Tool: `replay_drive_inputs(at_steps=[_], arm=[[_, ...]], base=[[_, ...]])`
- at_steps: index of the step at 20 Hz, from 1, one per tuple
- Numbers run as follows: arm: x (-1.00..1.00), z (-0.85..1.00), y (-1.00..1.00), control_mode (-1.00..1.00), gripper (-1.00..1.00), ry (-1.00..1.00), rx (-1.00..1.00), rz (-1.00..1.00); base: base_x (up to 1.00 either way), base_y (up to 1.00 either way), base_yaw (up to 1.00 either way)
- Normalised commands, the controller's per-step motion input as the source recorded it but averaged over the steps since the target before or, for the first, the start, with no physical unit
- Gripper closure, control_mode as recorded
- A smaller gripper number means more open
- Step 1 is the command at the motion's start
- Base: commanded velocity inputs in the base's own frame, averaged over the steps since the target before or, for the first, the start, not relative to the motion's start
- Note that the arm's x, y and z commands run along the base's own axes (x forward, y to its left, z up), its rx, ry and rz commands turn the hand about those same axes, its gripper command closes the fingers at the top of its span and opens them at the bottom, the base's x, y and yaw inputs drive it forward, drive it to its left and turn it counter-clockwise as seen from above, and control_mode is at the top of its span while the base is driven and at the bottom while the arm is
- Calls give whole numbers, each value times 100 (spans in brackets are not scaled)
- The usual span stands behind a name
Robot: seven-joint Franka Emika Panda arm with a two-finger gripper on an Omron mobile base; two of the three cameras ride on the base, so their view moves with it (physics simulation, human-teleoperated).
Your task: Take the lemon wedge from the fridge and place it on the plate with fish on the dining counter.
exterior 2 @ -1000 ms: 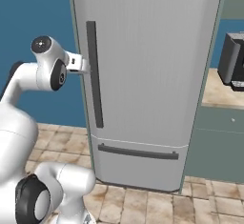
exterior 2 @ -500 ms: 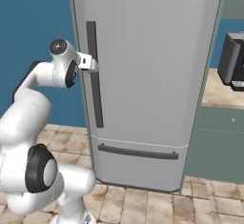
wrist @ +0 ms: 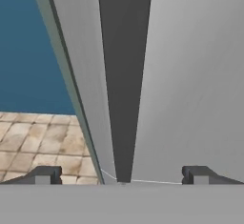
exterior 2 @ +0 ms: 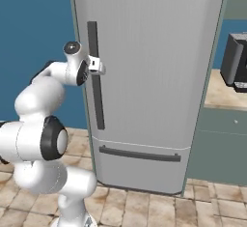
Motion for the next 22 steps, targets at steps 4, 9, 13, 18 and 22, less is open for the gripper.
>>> replay_drive_inputs(at_steps=[4,9,13,18,22], arm=[[59,-25,5,-100,-100,0,0,0],[53,-29,19,-100,-100,-4,0,0],[45,-23,8,-100,-100,-6,0,0],[34,-15,0,-100,-100,-8,0,0],[42,-6,0,-100,-100,0,0,0]], base=[[0,0,0],[0,0,0],[0,0,0],[0,0,0],[0,0,0]])
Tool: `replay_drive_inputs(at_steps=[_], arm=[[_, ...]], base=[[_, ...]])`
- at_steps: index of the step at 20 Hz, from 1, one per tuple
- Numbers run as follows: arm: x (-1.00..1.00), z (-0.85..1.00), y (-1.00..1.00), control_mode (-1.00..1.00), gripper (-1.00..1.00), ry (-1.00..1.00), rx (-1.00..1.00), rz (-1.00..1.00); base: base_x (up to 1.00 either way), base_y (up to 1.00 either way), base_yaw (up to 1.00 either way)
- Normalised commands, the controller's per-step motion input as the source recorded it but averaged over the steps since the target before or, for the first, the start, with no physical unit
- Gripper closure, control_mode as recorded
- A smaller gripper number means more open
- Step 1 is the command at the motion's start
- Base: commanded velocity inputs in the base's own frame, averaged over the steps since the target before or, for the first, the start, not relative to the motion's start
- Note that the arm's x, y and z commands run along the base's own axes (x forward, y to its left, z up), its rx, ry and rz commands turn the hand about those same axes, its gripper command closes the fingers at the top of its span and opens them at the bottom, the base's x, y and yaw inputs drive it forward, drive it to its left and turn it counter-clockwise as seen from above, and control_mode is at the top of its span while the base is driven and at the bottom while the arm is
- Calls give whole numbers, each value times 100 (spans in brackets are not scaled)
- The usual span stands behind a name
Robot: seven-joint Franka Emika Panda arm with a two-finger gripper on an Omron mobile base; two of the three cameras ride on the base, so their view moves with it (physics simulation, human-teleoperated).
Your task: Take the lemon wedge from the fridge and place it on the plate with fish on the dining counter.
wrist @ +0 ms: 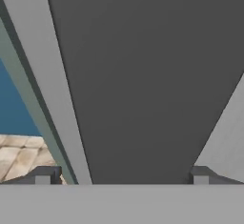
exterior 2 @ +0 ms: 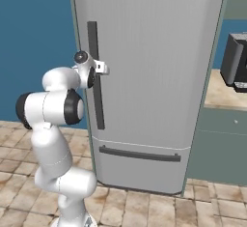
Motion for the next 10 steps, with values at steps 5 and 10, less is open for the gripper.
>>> replay_drive_inputs(at_steps=[5,10], arm=[[50,-15,0,-100,-100,0,0,0],[54,-24,0,-100,-100,0,0,0]], base=[[0,0,0],[0,0,0]])
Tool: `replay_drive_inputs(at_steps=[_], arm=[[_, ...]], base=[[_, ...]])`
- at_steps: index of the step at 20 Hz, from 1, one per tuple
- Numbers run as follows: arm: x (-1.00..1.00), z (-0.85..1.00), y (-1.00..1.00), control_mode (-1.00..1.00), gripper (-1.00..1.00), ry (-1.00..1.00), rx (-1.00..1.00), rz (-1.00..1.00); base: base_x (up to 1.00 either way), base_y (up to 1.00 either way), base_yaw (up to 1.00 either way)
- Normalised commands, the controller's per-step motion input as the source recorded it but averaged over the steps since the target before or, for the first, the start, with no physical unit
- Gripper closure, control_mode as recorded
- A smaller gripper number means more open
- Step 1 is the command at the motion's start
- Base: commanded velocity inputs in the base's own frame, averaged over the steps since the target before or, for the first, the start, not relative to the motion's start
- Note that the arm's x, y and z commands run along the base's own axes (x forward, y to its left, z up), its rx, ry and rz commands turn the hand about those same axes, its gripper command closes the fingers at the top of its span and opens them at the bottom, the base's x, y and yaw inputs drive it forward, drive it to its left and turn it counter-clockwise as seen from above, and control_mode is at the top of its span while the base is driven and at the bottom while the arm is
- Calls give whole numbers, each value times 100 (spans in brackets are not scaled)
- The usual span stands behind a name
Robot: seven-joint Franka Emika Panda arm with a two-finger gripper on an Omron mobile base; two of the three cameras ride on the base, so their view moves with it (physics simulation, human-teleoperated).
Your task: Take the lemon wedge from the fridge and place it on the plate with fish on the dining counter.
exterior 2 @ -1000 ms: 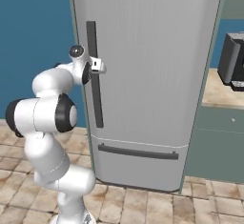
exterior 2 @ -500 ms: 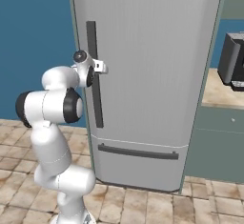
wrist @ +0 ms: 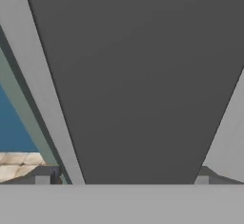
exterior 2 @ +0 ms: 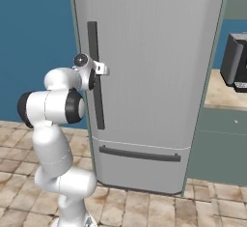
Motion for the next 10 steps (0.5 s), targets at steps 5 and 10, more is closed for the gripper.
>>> replay_drive_inputs(at_steps=[5,10], arm=[[37,-17,0,-100,100,0,0,0],[0,0,0,-100,100,0,0,0]], base=[[0,0,0],[0,0,0]])
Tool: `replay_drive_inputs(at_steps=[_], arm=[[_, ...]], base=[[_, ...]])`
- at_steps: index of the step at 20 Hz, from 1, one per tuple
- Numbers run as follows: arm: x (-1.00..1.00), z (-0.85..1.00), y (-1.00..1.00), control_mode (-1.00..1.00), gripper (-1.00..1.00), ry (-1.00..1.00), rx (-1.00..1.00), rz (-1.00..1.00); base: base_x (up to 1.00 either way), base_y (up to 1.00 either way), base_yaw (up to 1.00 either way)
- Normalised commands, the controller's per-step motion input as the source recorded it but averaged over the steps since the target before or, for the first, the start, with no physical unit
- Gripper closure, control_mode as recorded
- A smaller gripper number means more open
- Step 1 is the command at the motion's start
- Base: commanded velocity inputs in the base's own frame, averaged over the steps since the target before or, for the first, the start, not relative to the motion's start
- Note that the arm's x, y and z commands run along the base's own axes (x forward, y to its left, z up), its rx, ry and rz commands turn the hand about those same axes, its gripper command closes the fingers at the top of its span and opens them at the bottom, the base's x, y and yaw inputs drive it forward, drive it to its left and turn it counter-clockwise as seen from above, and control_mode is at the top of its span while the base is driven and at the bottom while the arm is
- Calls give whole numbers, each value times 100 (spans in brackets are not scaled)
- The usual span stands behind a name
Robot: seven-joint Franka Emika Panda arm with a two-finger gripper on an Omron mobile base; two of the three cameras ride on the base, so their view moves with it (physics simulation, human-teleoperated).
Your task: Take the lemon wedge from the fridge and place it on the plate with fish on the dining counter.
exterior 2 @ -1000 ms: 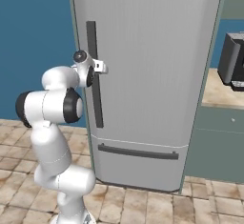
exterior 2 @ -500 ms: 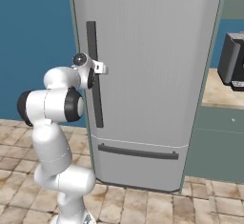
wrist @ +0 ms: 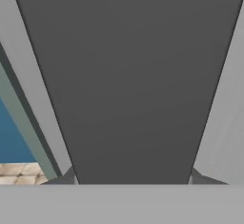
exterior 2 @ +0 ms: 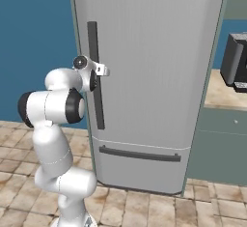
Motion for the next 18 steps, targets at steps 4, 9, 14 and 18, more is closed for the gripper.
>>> replay_drive_inputs(at_steps=[4,9,14,18], arm=[[0,0,0,-100,100,0,0,0],[-46,0,-51,-100,100,-1,1,-8],[-97,2,-100,-100,100,-2,6,-19],[-100,6,-100,-100,100,0,10,-23]], base=[[0,0,0],[0,0,0],[0,0,0],[0,0,0]])
